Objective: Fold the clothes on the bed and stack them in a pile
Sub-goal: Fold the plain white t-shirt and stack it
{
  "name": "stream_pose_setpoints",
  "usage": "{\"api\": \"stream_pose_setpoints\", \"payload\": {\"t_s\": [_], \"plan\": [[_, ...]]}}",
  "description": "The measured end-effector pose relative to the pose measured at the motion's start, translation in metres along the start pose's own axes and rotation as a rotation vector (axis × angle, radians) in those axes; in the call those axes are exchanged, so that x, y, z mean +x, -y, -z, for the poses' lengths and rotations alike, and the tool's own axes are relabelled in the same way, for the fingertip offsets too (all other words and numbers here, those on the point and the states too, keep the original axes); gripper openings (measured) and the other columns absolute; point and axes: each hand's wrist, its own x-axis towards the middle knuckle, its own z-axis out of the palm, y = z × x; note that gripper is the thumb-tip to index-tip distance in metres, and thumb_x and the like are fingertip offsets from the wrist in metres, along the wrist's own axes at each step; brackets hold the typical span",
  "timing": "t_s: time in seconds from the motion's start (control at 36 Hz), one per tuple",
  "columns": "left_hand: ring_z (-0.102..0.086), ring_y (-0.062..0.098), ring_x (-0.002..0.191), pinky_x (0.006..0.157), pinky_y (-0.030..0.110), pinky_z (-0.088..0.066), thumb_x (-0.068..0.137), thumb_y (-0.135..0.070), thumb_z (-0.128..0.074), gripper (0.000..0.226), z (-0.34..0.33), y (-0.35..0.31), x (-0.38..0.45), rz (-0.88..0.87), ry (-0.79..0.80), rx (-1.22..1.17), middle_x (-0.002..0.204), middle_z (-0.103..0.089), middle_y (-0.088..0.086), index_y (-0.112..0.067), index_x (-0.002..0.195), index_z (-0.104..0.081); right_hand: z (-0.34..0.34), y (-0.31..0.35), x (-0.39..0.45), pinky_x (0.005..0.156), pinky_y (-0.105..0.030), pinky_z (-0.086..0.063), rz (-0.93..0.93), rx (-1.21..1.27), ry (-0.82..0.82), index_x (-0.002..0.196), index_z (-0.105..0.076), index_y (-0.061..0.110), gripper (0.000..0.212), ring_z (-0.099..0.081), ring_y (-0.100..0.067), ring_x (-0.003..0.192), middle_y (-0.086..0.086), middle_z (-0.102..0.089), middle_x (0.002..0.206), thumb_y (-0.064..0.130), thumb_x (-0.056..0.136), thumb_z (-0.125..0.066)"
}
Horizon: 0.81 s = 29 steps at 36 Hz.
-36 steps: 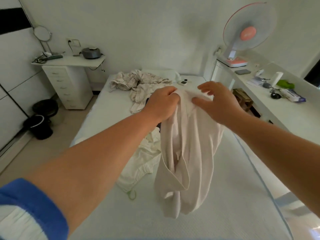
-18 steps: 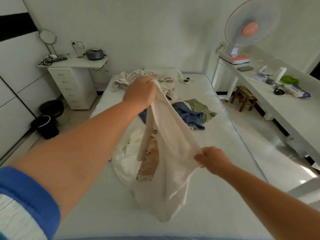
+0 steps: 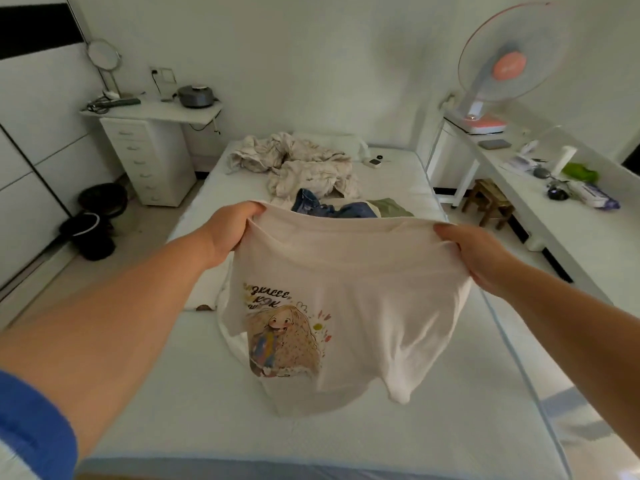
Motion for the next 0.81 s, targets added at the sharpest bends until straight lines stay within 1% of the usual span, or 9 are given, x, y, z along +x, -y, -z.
{"api": "stream_pose_setpoints", "payload": {"t_s": [0.11,0.22,0.28,0.36,0.47,0.56,0.64,0.72,0.81], "plan": [[-0.066,0.015,0.074,0.067,0.025,-0.051,0.094,-0.020,-0.040,0.029,-0.008,-0.001,-0.004,0.088,0.222,-0.121,0.079,-0.071,0.001,-0.016,0.085,-0.067,0.008,0.009,0.006,0.075,-0.032,-0.050,0.069,0.030,-0.060,0.073,-0.065,0.023,0.015,-0.061,-0.015,0.073,0.000,-0.065,0.079,0.022,0.087,-0.061],[-0.069,0.014,0.063,0.051,0.021,-0.052,0.091,-0.014,-0.036,0.041,-0.020,-0.005,-0.006,0.191,0.427,-0.189,0.072,-0.072,0.003,-0.016,0.072,-0.073,0.018,0.016,0.010,0.083,-0.040,-0.053,0.098,-0.019,-0.002,0.080,-0.069,0.019,0.009,-0.065,-0.023,0.079,-0.008,-0.069,0.087,0.027,0.082,-0.067],[-0.068,0.015,0.062,0.052,0.021,-0.052,0.087,-0.014,-0.036,0.047,-0.025,-0.006,-0.007,0.211,0.490,-0.179,0.070,-0.071,0.003,-0.017,0.062,-0.075,0.023,0.014,0.011,0.086,-0.042,-0.052,0.147,-0.173,0.077,0.080,-0.072,0.021,0.020,-0.066,-0.026,0.085,-0.008,-0.070,0.089,0.041,0.077,-0.069],[-0.067,0.015,0.062,0.055,0.022,-0.053,0.074,-0.015,-0.042,0.036,-0.027,-0.008,-0.011,0.229,0.538,-0.197,0.070,-0.071,0.003,-0.015,0.062,-0.076,0.028,0.012,0.008,0.079,-0.033,-0.048,0.212,-0.562,0.225,0.095,-0.063,0.025,0.058,-0.060,-0.015,0.087,0.005,-0.064,0.093,0.069,0.058,-0.061],[-0.061,0.018,0.071,0.063,0.025,-0.051,0.069,-0.021,-0.049,0.025,-0.012,-0.007,-0.008,0.179,0.636,-0.234,0.078,-0.067,0.004,-0.013,0.074,-0.072,0.038,-0.003,0.001,0.072,-0.023,-0.041,0.144,-0.831,0.407,0.109,-0.042,0.038,0.075,-0.054,-0.007,0.087,0.020,-0.052,0.094,0.062,0.047,-0.076],[-0.052,0.022,0.076,0.071,0.030,-0.044,0.066,-0.029,-0.051,0.032,-0.006,-0.007,-0.003,0.168,0.531,-0.226,0.081,-0.060,0.009,-0.005,0.080,-0.066,0.039,-0.025,0.002,0.066,-0.026,-0.035,0.309,-1.200,0.218,0.101,-0.036,0.040,0.060,-0.047,-0.010,0.078,0.022,-0.044,0.080,0.051,0.061,-0.079],[-0.062,0.017,0.086,0.075,0.024,-0.050,0.082,-0.008,-0.045,0.033,-0.016,-0.013,0.000,0.022,0.397,-0.083,0.089,-0.073,0.005,-0.010,0.078,-0.078,0.033,-0.038,0.006,0.064,-0.029,-0.035,0.412,-1.057,-0.002,0.094,-0.039,0.032,0.033,-0.045,-0.015,0.072,0.012,-0.045,0.076,0.038,0.079,-0.068],[-0.063,0.002,0.095,0.078,0.011,-0.044,0.082,-0.002,-0.061,0.030,-0.028,-0.022,0.001,-0.123,0.210,0.156,0.089,-0.074,-0.009,-0.024,0.072,-0.078,0.040,-0.049,0.016,0.066,-0.032,-0.038,0.466,-0.960,-0.116,0.097,-0.053,0.019,0.013,-0.052,-0.023,0.077,0.004,-0.052,0.080,0.020,0.085,-0.060],[-0.059,-0.009,0.085,0.071,0.003,-0.036,0.078,-0.010,-0.070,0.020,-0.035,-0.025,0.003,-0.191,0.073,0.235,0.083,-0.071,-0.016,-0.029,0.075,-0.074,0.050,-0.065,0.022,0.081,-0.039,-0.046,0.472,-0.940,-0.186,0.107,-0.065,0.011,0.022,-0.059,-0.031,0.096,-0.008,-0.065,0.104,0.008,0.088,-0.052]]}}
